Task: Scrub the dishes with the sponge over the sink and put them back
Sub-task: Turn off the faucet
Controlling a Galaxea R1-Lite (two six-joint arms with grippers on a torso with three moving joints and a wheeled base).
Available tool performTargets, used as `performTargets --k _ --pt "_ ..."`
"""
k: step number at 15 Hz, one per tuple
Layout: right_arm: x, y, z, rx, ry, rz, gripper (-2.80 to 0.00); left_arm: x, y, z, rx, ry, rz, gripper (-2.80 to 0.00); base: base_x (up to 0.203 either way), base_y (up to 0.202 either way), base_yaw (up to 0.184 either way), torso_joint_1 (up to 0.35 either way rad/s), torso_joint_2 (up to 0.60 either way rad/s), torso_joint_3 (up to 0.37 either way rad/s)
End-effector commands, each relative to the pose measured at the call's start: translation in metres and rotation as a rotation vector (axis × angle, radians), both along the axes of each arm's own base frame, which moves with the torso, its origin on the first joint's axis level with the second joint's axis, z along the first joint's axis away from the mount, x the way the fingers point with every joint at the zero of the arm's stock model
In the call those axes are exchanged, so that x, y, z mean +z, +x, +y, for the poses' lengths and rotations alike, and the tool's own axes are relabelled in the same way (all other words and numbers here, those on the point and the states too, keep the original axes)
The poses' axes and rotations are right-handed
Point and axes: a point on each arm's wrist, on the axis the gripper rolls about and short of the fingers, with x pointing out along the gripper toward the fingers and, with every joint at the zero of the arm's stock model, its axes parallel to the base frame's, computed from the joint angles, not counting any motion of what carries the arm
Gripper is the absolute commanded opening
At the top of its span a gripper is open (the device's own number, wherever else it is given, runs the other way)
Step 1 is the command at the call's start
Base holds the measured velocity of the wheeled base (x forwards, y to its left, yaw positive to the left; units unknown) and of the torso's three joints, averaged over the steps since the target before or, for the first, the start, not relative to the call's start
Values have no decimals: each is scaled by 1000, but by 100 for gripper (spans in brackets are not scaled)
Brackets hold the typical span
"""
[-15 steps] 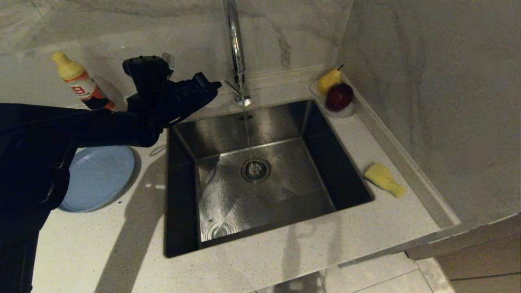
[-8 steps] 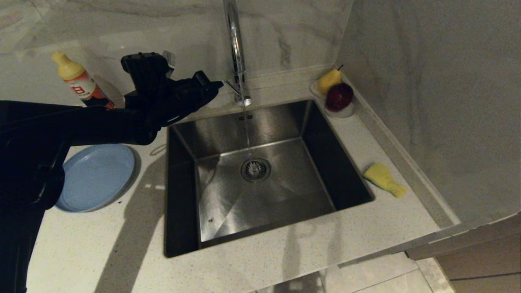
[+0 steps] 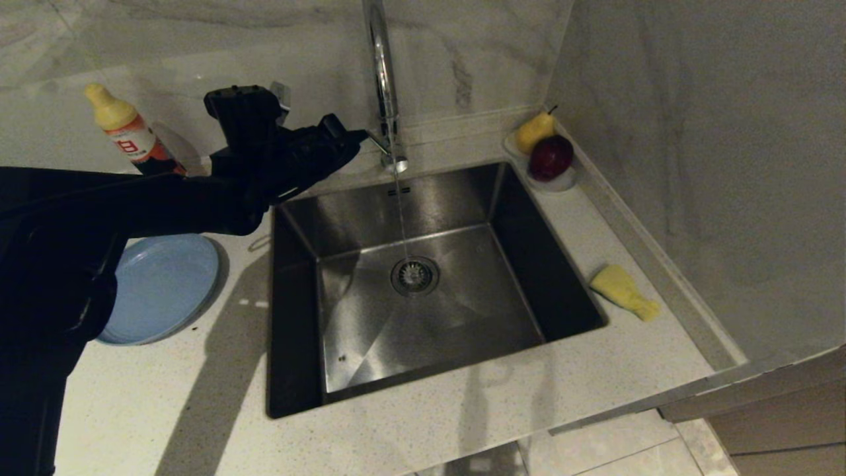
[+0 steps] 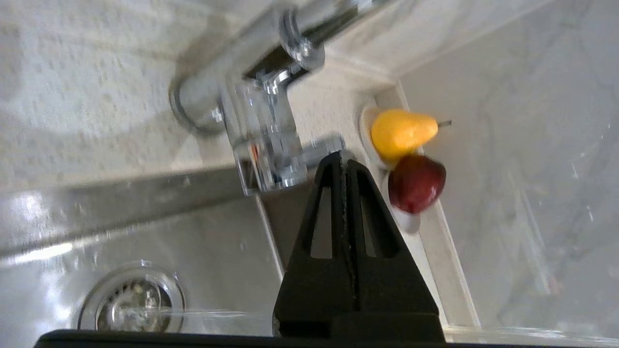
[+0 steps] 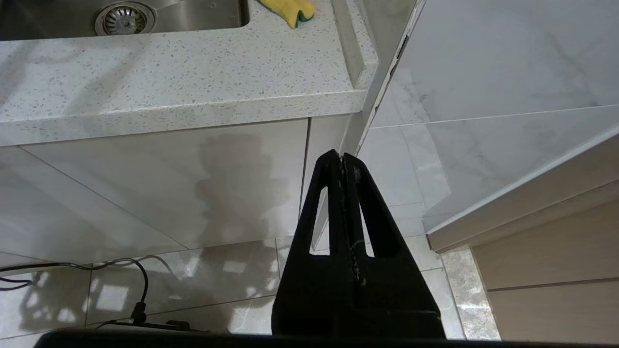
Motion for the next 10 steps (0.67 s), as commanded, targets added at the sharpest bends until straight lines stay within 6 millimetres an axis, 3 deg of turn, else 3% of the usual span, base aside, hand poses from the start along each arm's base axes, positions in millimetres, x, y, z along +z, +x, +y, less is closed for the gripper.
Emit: performTargets --k 1,4,10 --pt "0 0 0 1 -1 1 -280 -15 10 -4 -2 1 12 -280 0 0 0 0 0 0" --pt "0 0 0 1 -1 1 -280 -25 17 -5 1 3 9 -280 0 0 0 0 0 0" --pt "0 0 0 0 -1 1 -280 -18 15 -2 10 -4 -19 -280 0 0 0 0 0 0"
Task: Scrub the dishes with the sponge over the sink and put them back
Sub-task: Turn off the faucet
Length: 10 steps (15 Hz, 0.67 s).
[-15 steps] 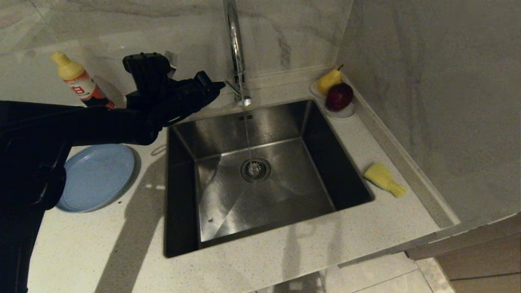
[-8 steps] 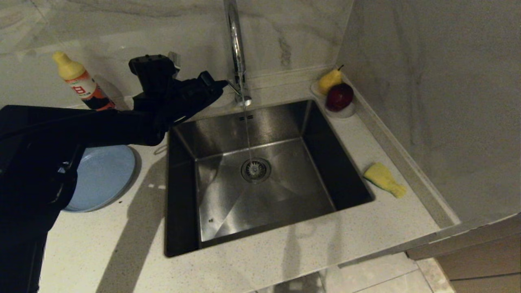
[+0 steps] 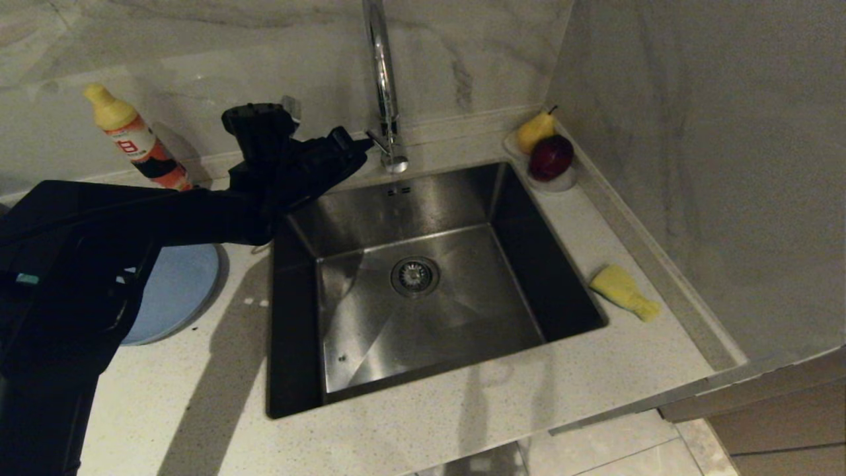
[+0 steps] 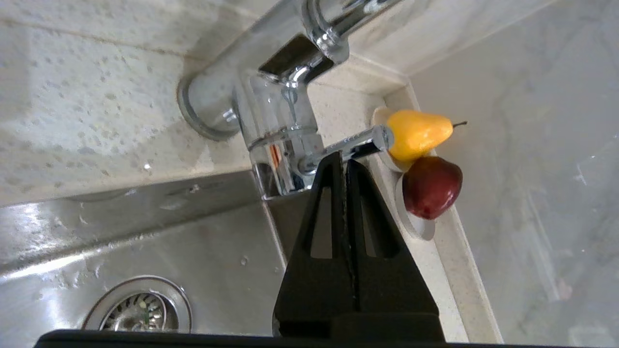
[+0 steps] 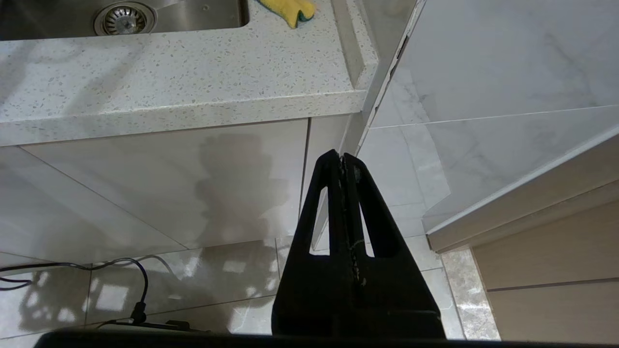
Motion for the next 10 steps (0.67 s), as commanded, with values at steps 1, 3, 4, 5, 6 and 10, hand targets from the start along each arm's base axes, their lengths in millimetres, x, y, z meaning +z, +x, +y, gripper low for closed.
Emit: performTargets --k 1,3,4,5,6,10 --pt "0 0 0 1 -2 1 -280 3 -1 3 11 -7 -3 -280 0 0 0 0 0 0" --pt "0 0 0 1 -1 1 -280 5 -7 5 23 -6 15 -280 0 0 0 0 0 0" --pt "0 0 0 1 -1 1 -280 7 -13 6 22 -4 25 -280 0 0 0 0 0 0" --pt "0 0 0 -1 -1 1 -280 10 -22 7 20 -1 34 -280 0 0 0 0 0 0" --pt "0 0 0 1 -1 1 -280 13 -28 8 18 2 40 -280 0 0 0 0 0 0" --pt "0 0 0 1 -1 1 -280 24 -37 10 15 -3 20 -280 0 0 0 0 0 0"
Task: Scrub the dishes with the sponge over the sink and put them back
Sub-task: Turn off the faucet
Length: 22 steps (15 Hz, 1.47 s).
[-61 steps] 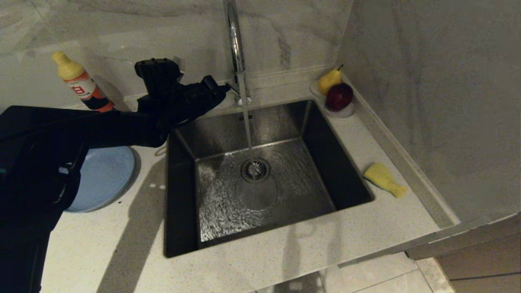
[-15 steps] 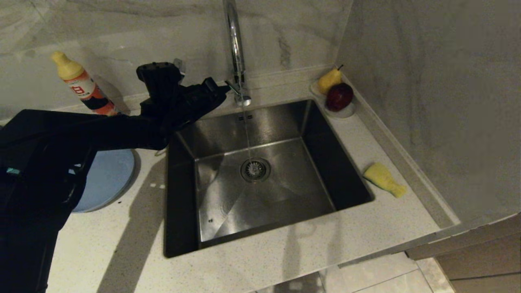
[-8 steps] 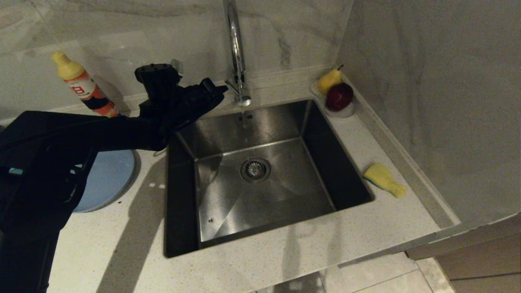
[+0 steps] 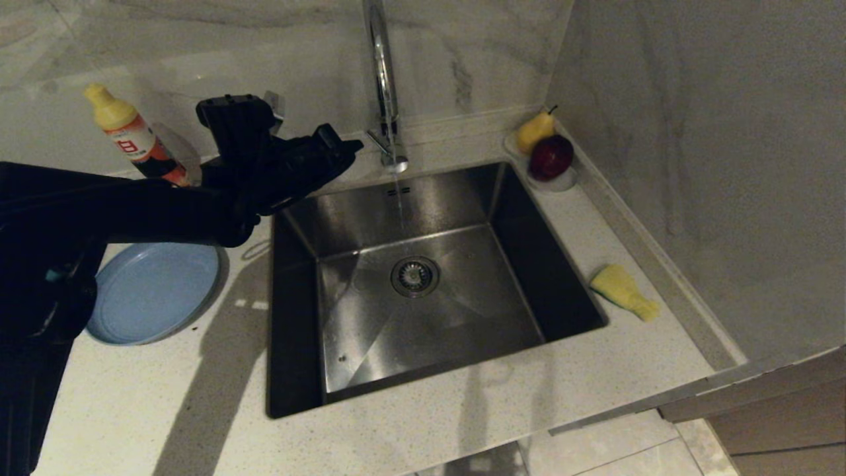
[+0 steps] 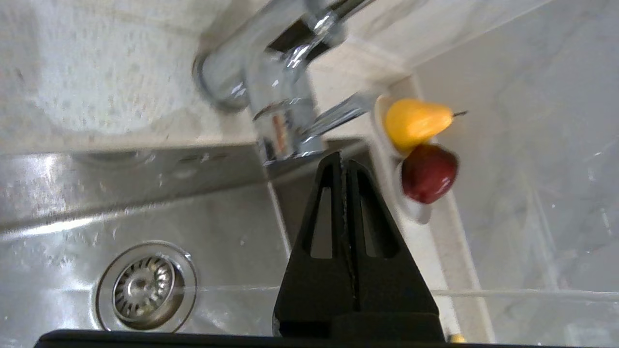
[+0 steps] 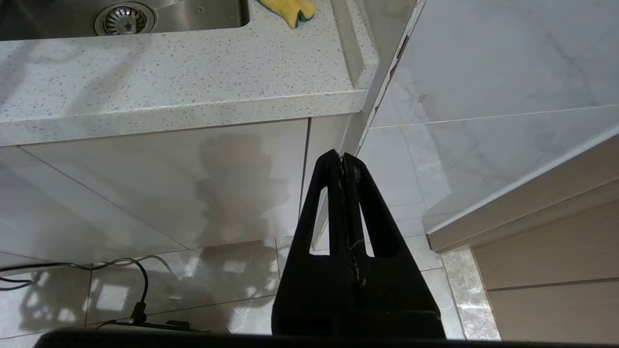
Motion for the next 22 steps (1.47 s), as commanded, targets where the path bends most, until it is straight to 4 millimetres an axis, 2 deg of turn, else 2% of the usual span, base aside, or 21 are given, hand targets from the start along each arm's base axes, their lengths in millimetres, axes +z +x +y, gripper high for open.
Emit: performTargets --k 1,2,7,16,22 --pt "0 0 0 1 -1 1 -280 14 -5 1 -3 -13 -39 -280 0 0 0 0 0 0" --pt "0 0 0 1 -1 1 -280 18 -3 0 -4 -18 -54 -280 0 0 0 0 0 0" --pt "0 0 0 1 -1 1 -280 8 16 -5 -2 -19 -56 -280 0 0 0 0 0 0" --pt "0 0 0 1 -1 1 -280 2 14 -18 -32 -16 -34 -280 0 0 0 0 0 0" --pt "0 0 0 1 -1 1 -280 -4 23 -20 -19 -12 -49 -280 0 0 0 0 0 0"
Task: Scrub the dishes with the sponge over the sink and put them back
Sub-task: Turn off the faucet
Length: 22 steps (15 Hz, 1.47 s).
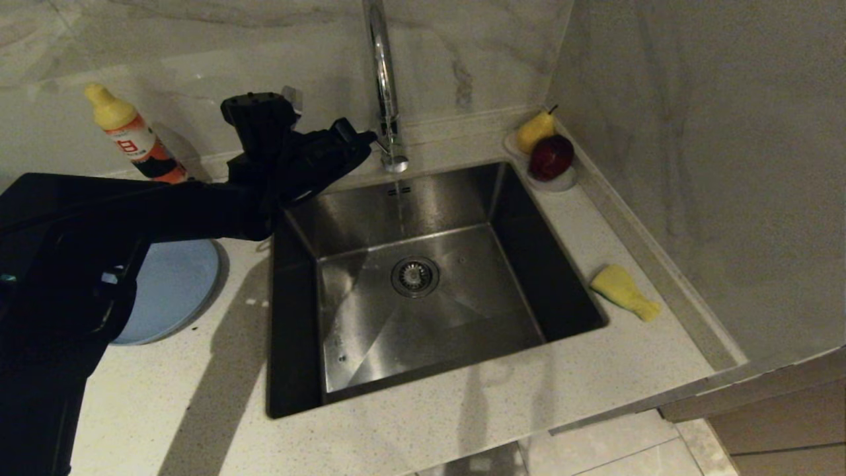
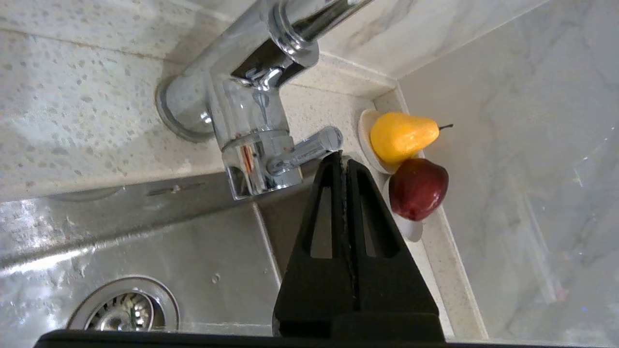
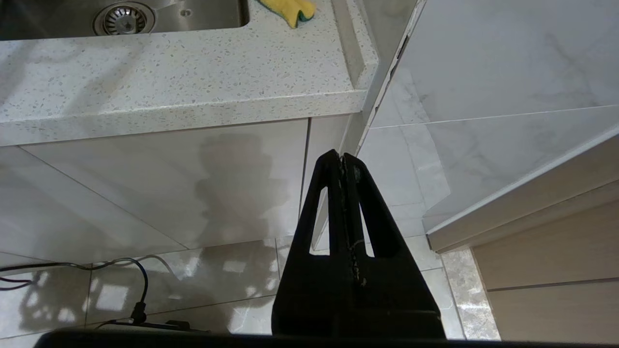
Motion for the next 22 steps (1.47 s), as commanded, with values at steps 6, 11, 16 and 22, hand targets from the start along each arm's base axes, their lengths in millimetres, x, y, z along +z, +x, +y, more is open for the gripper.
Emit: performTargets --k 6,11,16,22 --pt "0 0 0 1 -1 1 -280 -7 6 3 11 28 -15 -280 0 0 0 0 0 0" --pt "0 0 0 1 -1 1 -280 -8 10 13 39 48 -32 -280 0 0 0 0 0 0" --pt "0 0 0 1 -1 1 -280 -3 8 15 47 57 -58 -280 0 0 0 0 0 0" --pt "0 0 0 1 -1 1 -280 3 6 20 53 56 -72 -280 0 0 0 0 0 0"
